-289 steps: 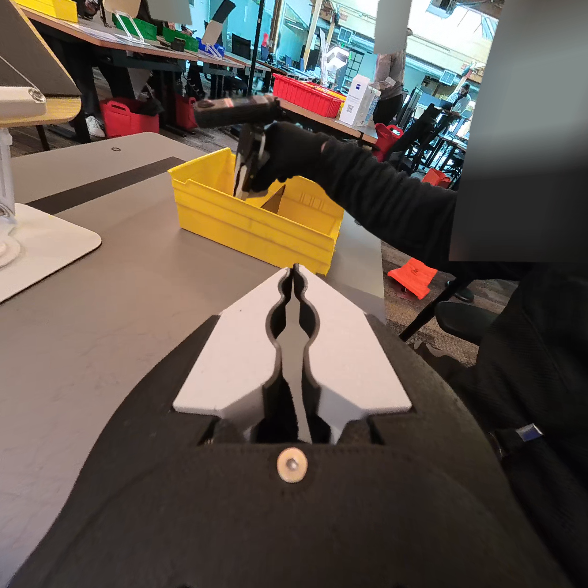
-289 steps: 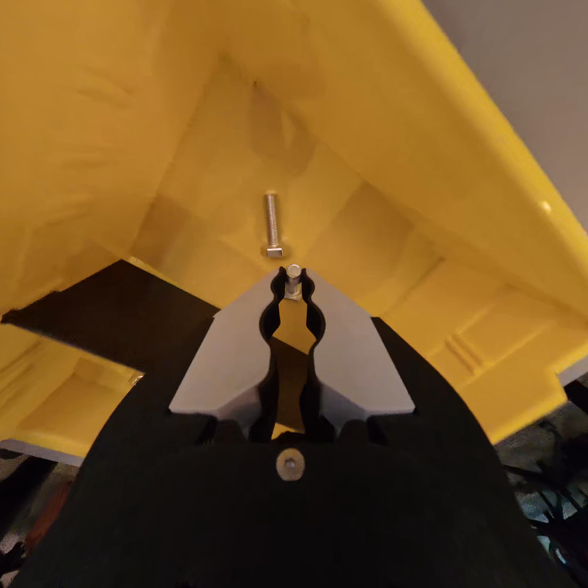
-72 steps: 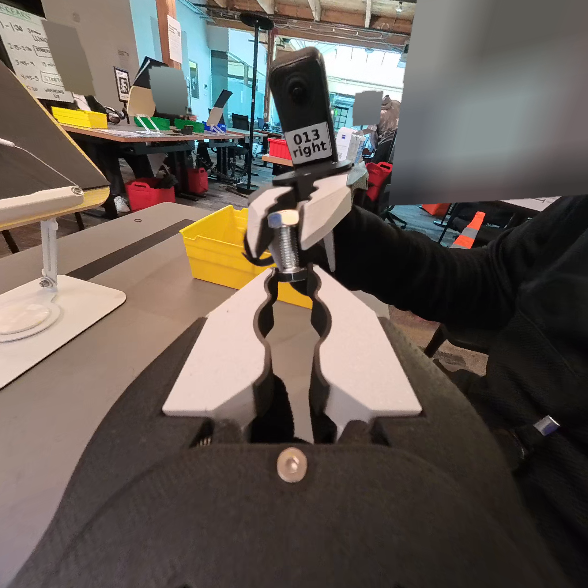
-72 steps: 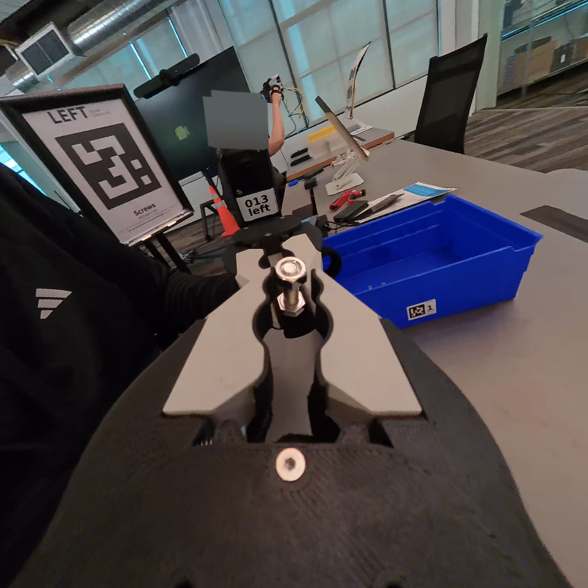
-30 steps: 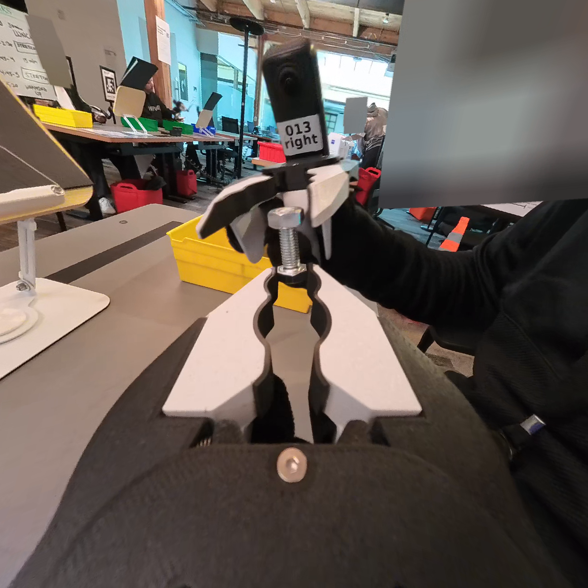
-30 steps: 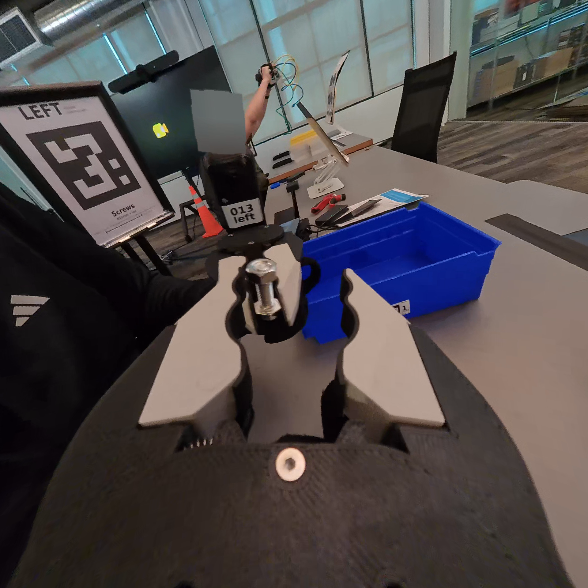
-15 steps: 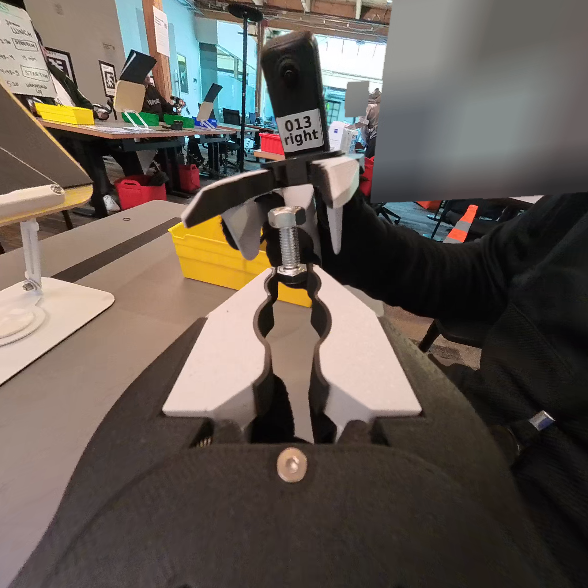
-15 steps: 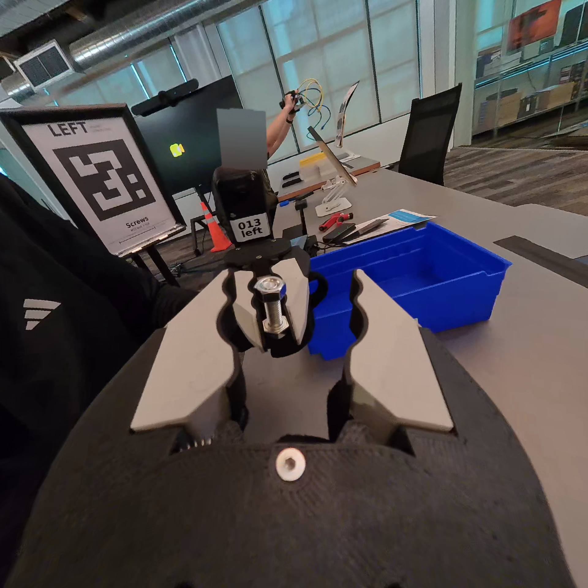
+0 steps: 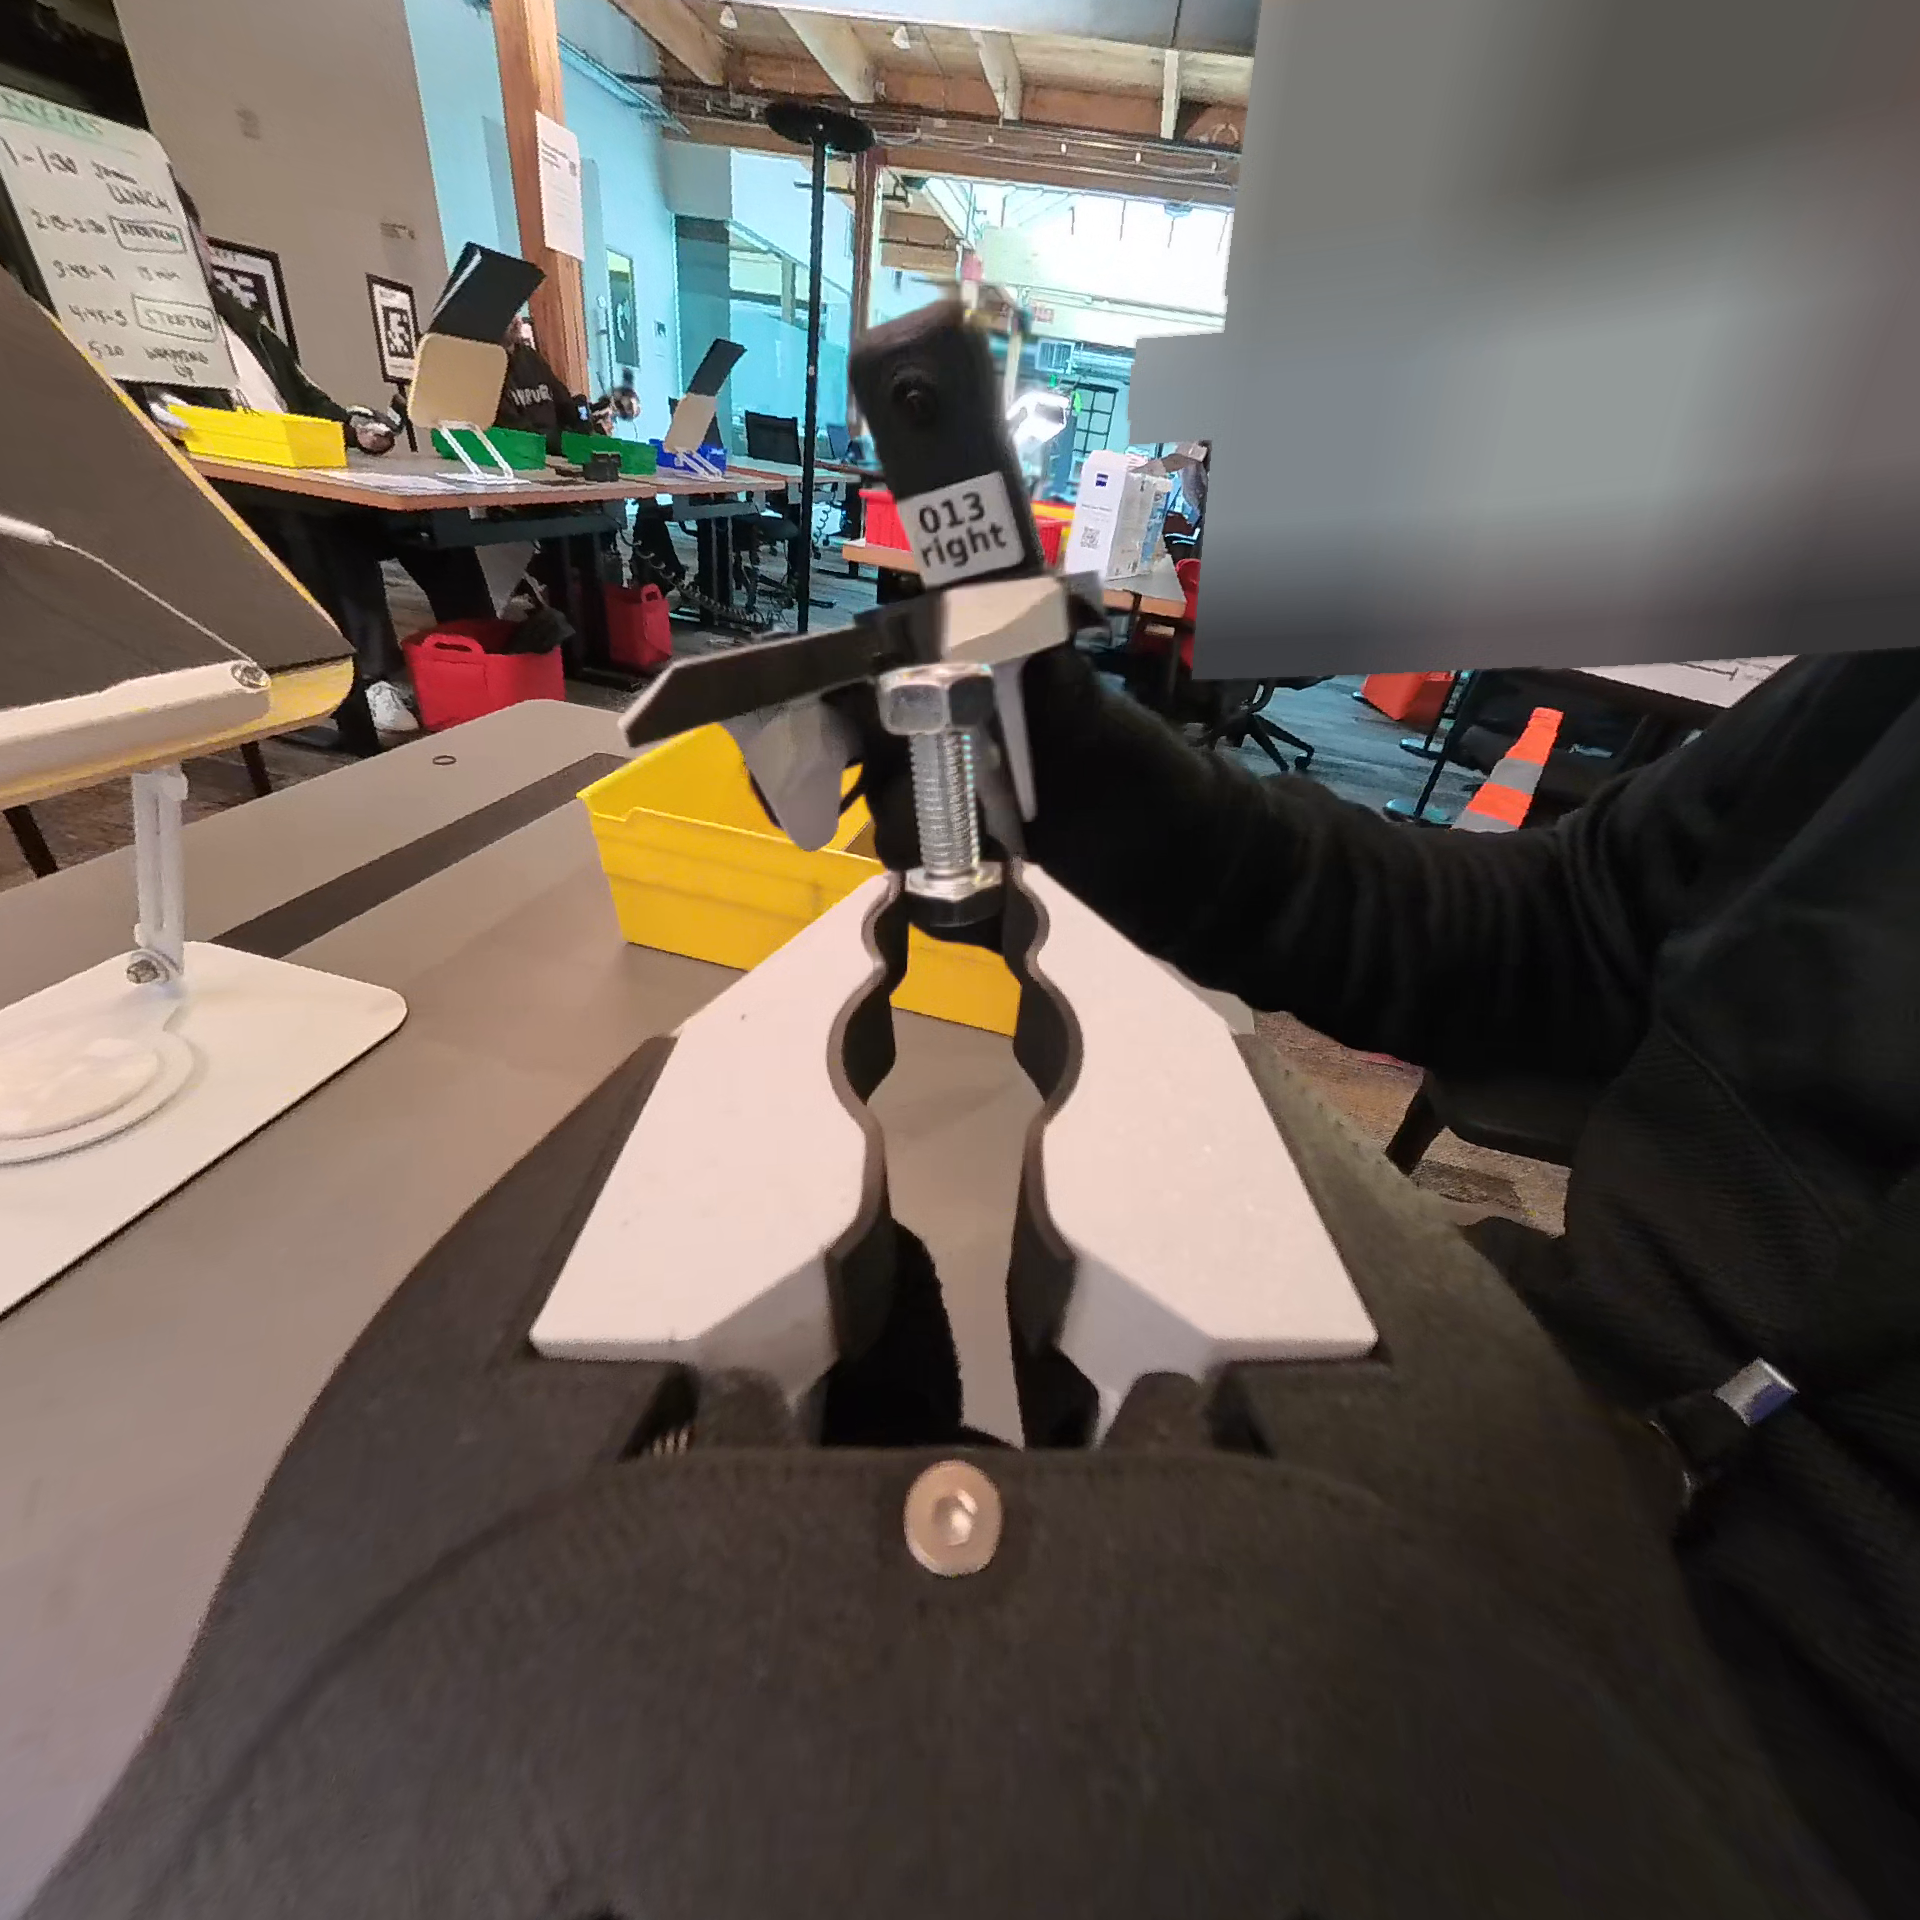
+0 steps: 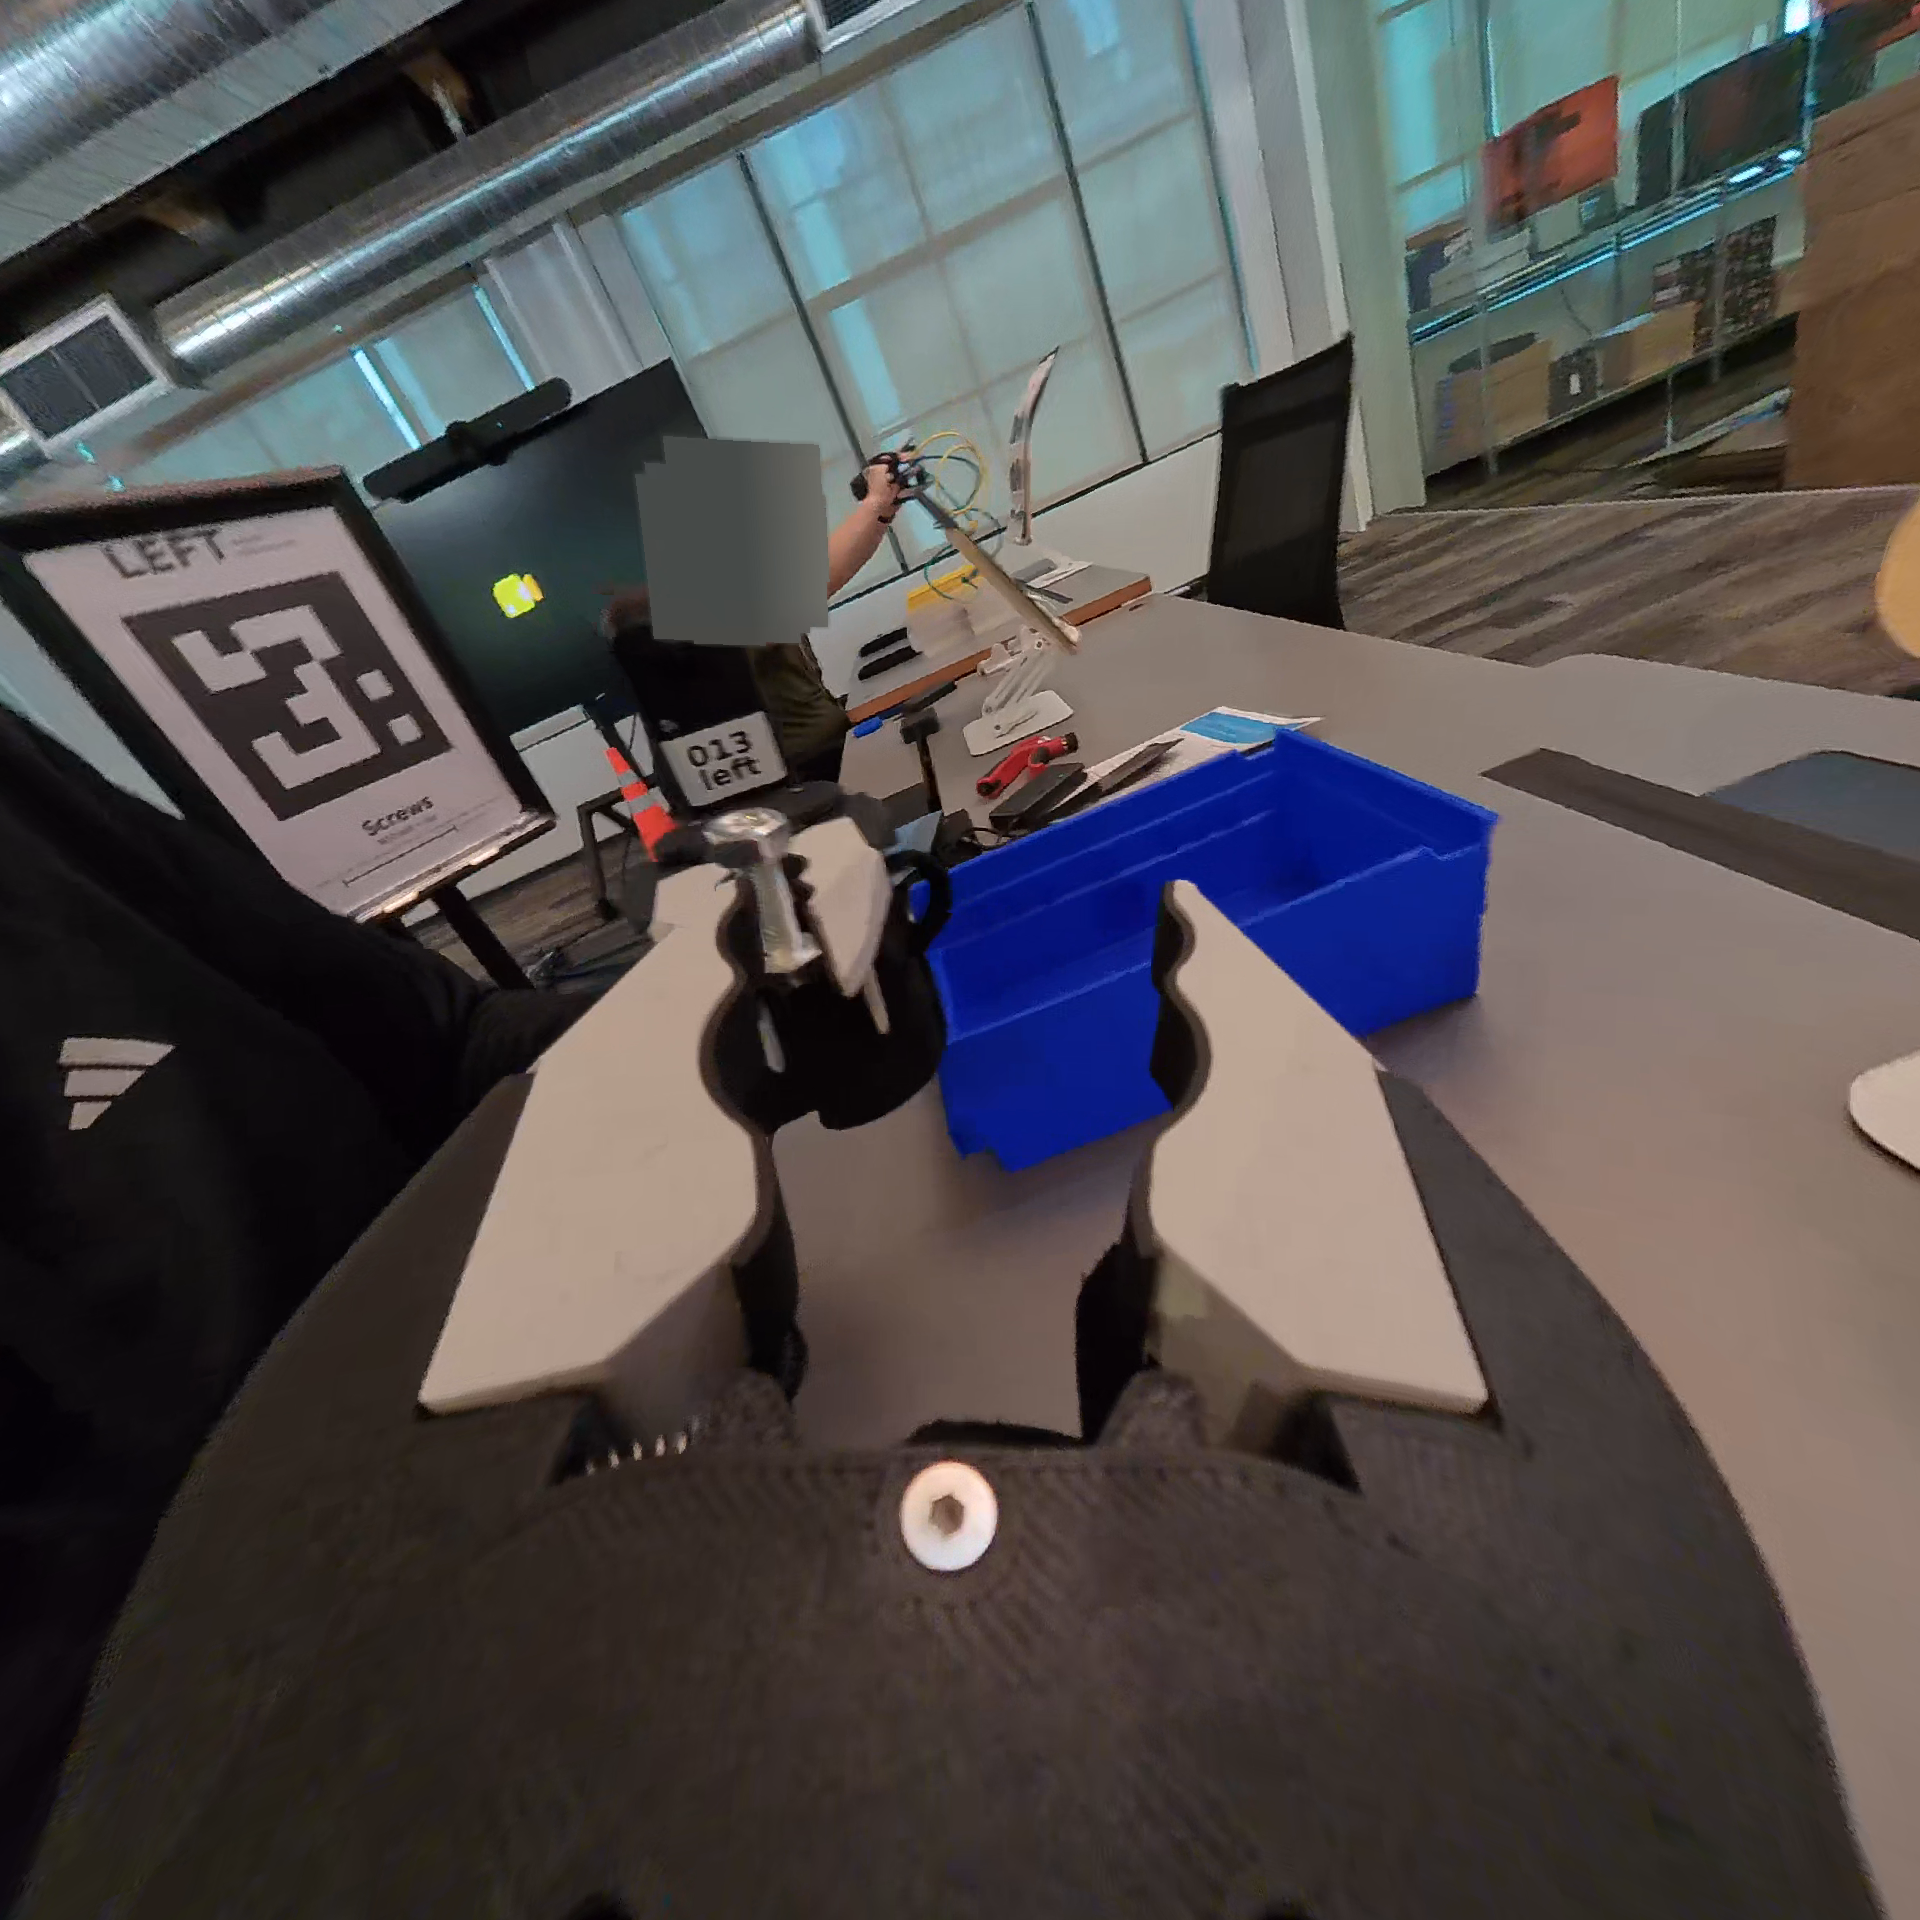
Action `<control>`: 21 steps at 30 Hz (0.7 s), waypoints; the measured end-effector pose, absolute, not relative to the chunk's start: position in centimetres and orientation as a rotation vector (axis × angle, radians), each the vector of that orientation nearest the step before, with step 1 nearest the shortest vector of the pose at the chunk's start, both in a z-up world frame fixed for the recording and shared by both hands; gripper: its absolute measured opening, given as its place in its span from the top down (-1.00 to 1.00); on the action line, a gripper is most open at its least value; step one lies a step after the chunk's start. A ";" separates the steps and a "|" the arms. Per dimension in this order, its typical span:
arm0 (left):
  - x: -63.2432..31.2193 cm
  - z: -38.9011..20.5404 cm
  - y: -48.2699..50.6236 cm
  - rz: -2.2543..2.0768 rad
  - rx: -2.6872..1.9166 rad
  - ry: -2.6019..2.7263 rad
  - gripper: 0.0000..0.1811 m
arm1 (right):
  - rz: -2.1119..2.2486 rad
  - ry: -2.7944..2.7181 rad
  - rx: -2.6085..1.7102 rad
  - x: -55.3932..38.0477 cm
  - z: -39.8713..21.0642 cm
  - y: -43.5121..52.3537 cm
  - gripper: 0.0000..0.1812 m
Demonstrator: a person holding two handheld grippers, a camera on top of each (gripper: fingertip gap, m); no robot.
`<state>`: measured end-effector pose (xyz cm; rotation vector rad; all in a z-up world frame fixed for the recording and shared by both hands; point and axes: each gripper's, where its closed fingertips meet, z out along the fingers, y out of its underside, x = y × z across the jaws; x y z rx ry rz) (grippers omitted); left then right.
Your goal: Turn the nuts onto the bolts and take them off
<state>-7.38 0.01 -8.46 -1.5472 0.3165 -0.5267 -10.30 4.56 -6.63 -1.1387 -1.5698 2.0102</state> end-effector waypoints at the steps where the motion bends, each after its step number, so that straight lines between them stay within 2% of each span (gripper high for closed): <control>1: -7.3 -8.7 0.1 -0.530 -1.553 0.315 0.83 | 2.008 -1.595 -1.108 -10.3 -6.4 3.7 0.16; 6: -6.5 -9.4 0.4 -0.534 -1.576 0.337 0.83 | 1.996 -1.698 -1.013 -10.8 -5.9 -0.4 0.15; 10: -6.8 -8.8 0.2 -0.517 -1.565 0.335 0.83 | 2.006 -1.658 -1.089 -11.1 -6.7 1.2 0.13; 12: -7.2 -8.5 0.0 -0.531 -1.545 0.324 0.83 | 1.988 -1.611 -1.138 -10.9 -7.1 3.0 0.27; 16: -7.3 -8.7 0.1 -0.526 -1.554 0.319 0.82 | 2.009 -1.564 -1.145 -10.4 -6.8 4.5 0.23; 21: -6.9 -9.2 0.4 -0.526 -1.569 0.329 0.83 | 2.015 -1.655 -1.045 -10.5 -5.9 1.1 0.19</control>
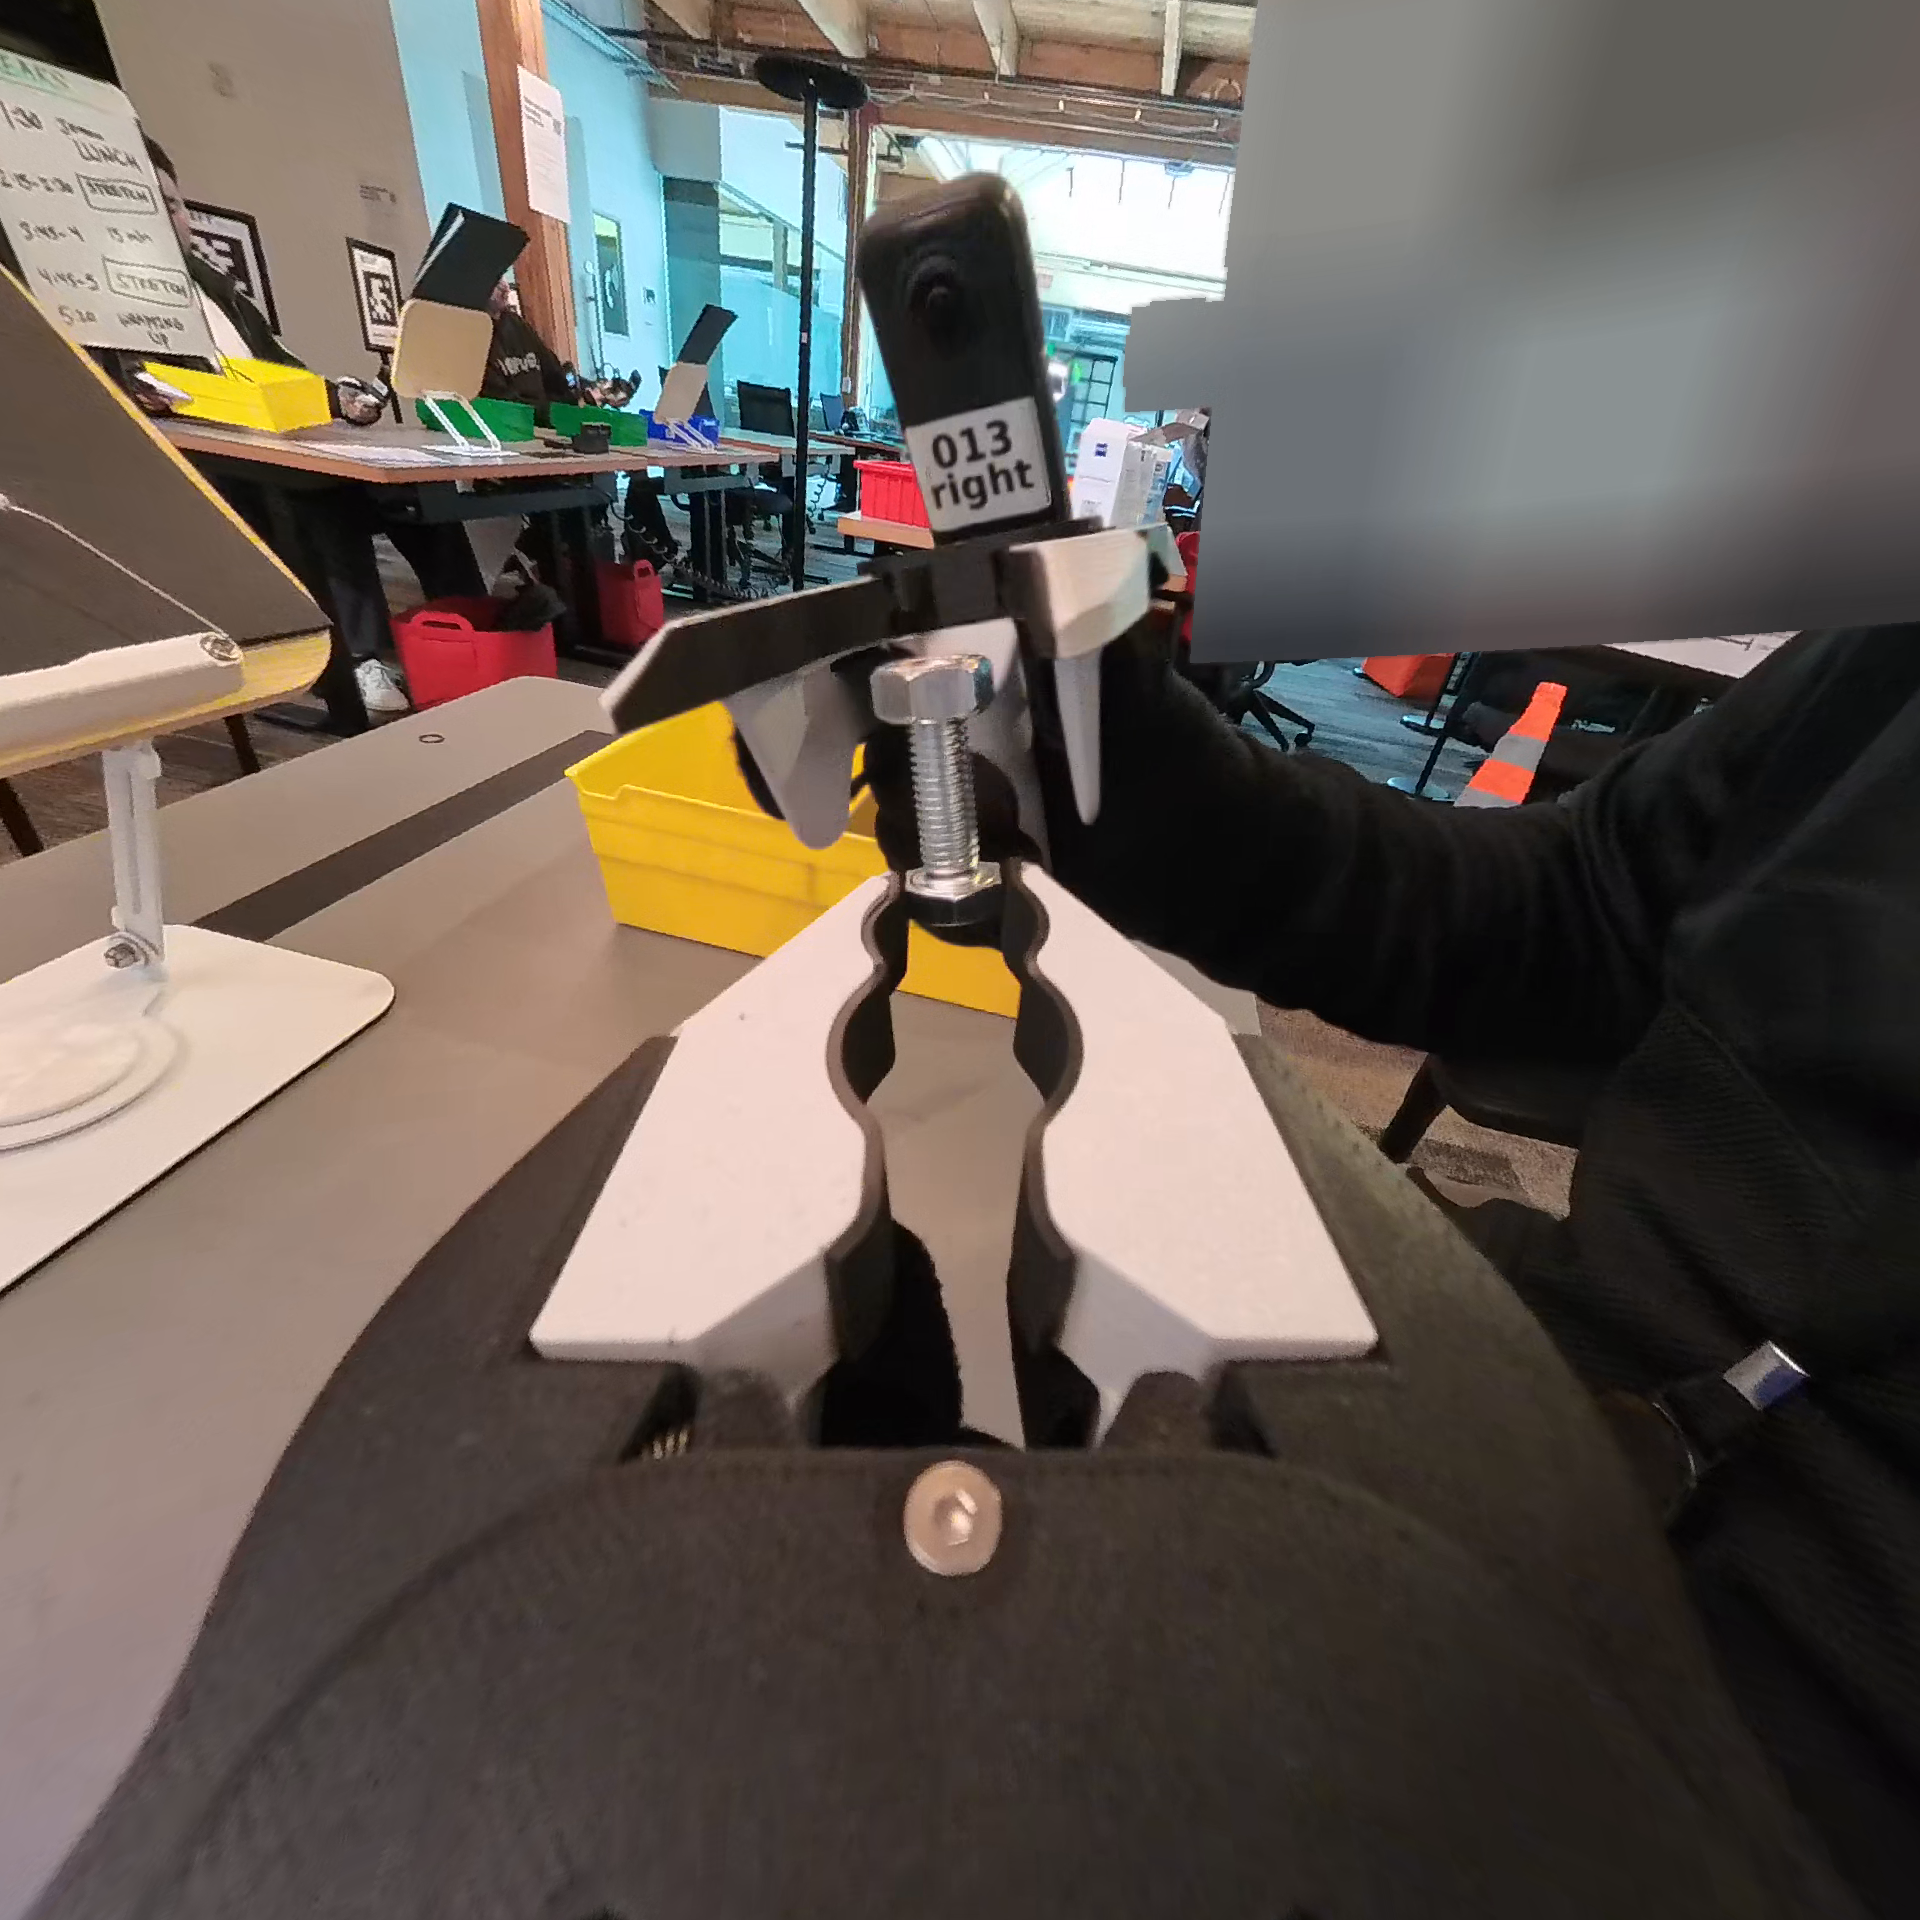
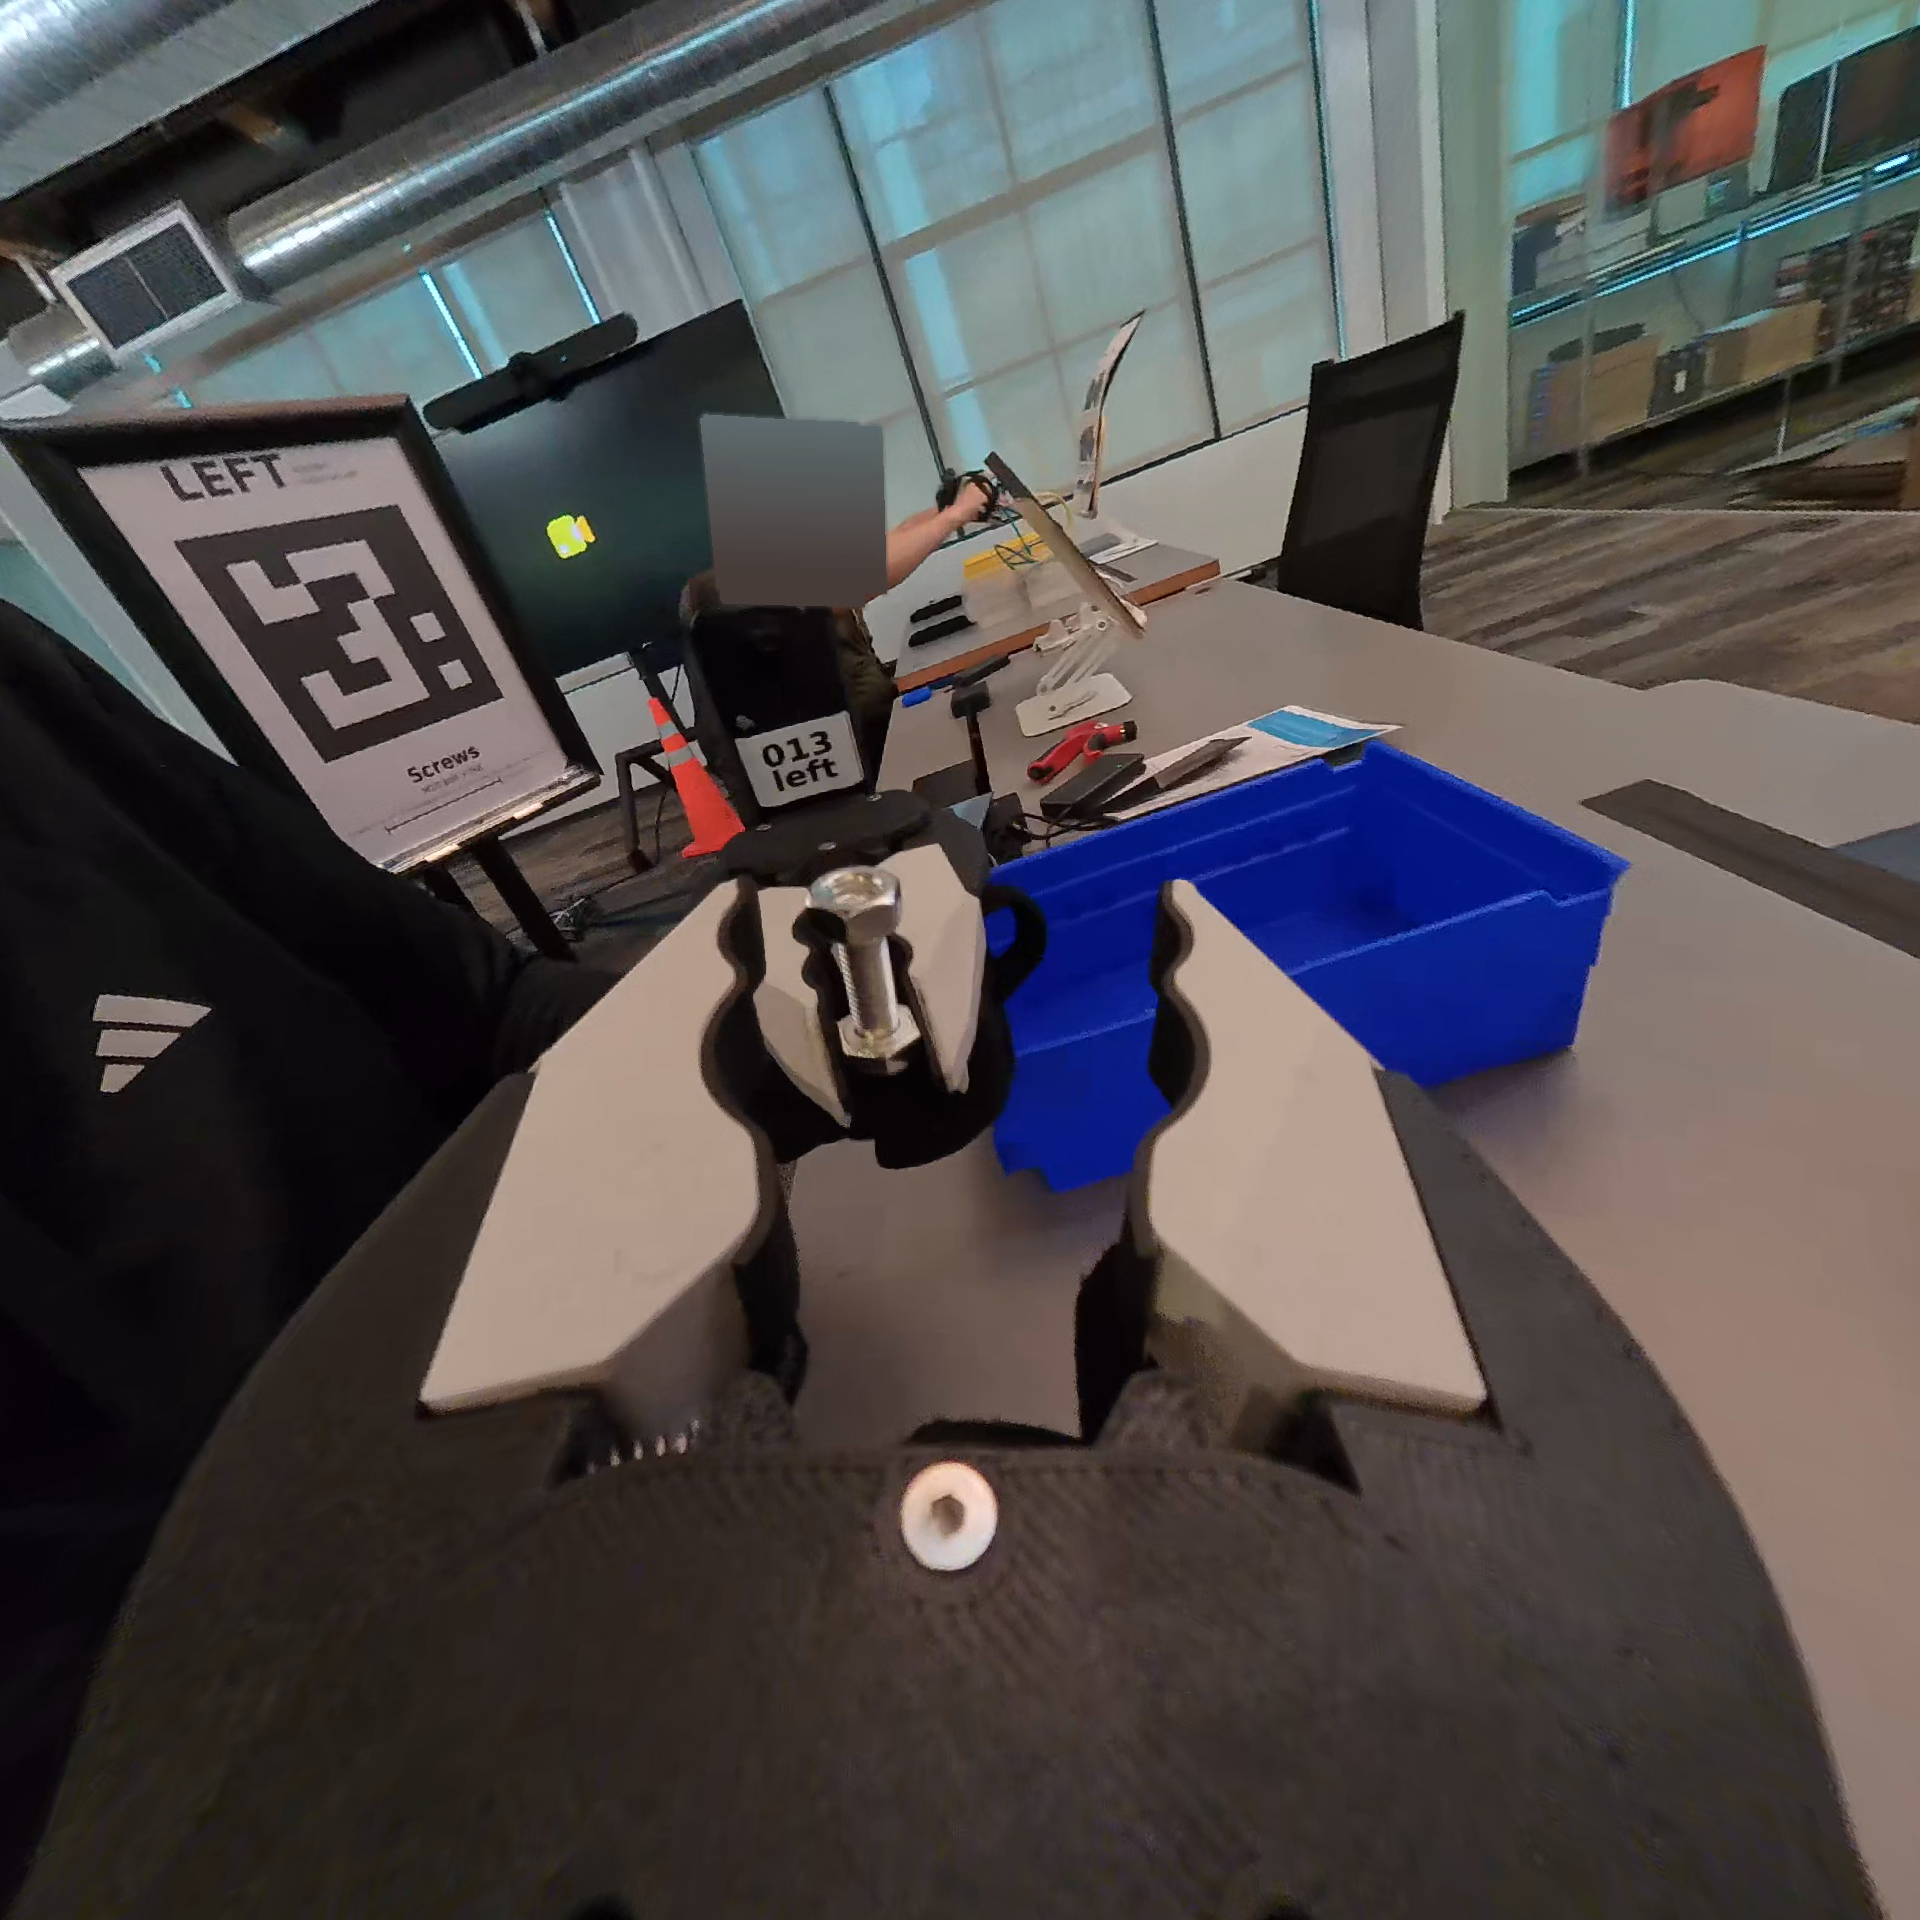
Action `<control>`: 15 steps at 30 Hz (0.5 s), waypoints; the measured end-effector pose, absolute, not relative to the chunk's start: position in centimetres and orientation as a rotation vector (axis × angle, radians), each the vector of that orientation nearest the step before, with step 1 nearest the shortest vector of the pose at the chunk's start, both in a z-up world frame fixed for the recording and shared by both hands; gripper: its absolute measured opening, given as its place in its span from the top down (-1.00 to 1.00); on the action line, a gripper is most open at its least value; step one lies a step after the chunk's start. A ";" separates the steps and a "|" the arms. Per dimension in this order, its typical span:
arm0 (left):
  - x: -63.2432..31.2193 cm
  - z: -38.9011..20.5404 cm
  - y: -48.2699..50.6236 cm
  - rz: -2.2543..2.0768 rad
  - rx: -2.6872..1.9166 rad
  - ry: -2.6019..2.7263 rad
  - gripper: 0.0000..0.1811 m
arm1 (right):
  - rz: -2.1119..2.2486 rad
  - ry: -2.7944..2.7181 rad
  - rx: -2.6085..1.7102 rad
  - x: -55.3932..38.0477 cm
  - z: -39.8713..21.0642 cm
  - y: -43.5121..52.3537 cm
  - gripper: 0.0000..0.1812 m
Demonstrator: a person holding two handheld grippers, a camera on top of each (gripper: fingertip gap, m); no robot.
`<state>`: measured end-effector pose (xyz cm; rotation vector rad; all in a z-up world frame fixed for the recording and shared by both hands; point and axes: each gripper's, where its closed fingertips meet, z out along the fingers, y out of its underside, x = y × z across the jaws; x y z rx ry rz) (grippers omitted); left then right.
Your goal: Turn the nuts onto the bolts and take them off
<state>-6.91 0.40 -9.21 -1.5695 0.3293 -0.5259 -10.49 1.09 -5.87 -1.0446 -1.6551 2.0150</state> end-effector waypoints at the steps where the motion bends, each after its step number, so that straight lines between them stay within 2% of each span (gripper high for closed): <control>1: -6.8 -9.2 0.4 -0.526 -1.570 0.331 0.83 | 2.017 -1.664 -1.035 -10.6 -5.9 0.6 0.19; 6: -6.9 -8.9 0.3 -0.512 -1.566 0.332 0.83 | 2.024 -1.648 -1.093 -11.0 -6.7 1.4 0.16; 8: -7.1 -8.5 0.1 -0.521 -1.550 0.327 0.83 | 2.006 -1.604 -1.140 -11.0 -7.0 2.9 0.25; 15: -6.9 -9.0 0.4 -0.521 -1.565 0.331 0.82 | 2.020 -1.634 -1.079 -10.4 -6.2 2.1 0.21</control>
